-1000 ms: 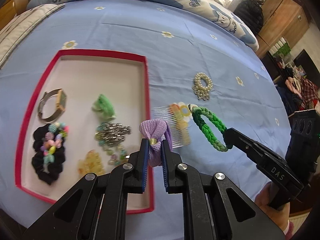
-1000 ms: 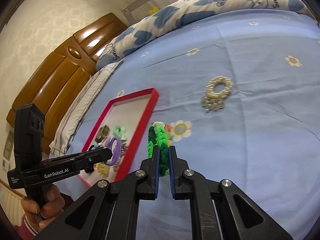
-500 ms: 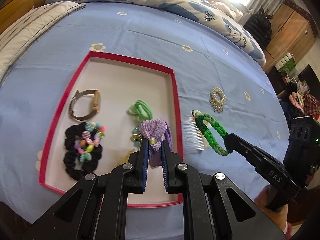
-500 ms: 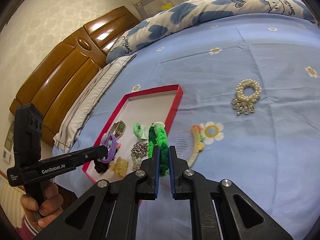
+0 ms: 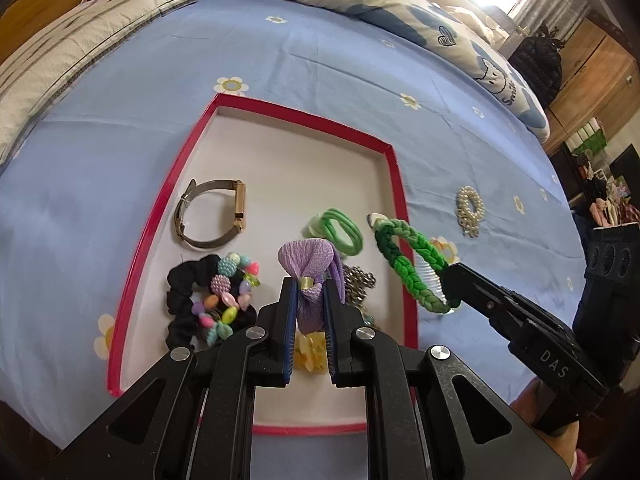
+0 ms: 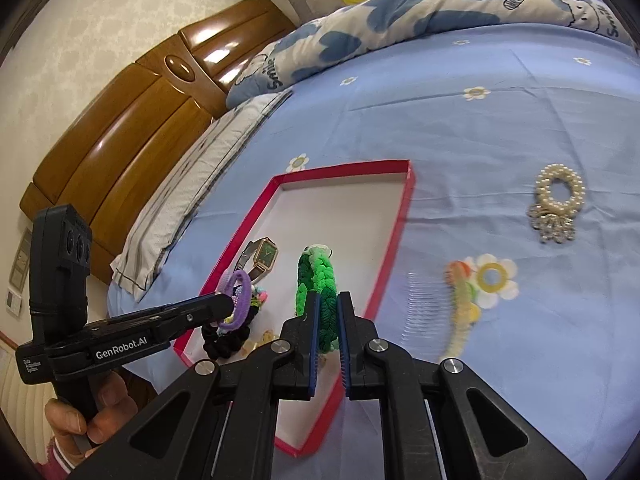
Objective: Organize jewelry
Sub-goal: 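Lower the bow tie into the tray with the left tool while the right releases the braided tie there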
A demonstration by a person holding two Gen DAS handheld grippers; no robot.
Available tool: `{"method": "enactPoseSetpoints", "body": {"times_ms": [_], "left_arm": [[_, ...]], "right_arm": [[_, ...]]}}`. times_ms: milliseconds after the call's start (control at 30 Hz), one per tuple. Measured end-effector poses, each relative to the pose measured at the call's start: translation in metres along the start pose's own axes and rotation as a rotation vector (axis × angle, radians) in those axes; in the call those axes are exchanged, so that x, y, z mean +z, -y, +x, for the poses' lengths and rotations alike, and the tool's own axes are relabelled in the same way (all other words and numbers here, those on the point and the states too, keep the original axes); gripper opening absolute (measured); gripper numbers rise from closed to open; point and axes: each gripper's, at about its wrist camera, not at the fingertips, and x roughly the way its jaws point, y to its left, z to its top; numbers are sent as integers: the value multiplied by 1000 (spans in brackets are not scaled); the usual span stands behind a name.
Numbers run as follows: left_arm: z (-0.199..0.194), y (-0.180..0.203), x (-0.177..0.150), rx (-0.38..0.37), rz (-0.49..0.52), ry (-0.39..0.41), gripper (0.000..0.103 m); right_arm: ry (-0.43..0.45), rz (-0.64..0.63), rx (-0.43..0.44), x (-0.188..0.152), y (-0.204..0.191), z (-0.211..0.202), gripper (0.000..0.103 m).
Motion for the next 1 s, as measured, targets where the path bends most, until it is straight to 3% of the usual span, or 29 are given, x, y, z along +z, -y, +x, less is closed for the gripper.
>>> {"method": "enactPoseSetpoints", "body": {"times_ms": [600,1000], "left_arm": [[40,-24,10,41,-23,-60,11],[45,-27,11,44,-22,-72,13]], "right_arm": [[-97,-42,-61,12,-9,67,8],[-117,-37,-64,12,-3,74,13]]}}
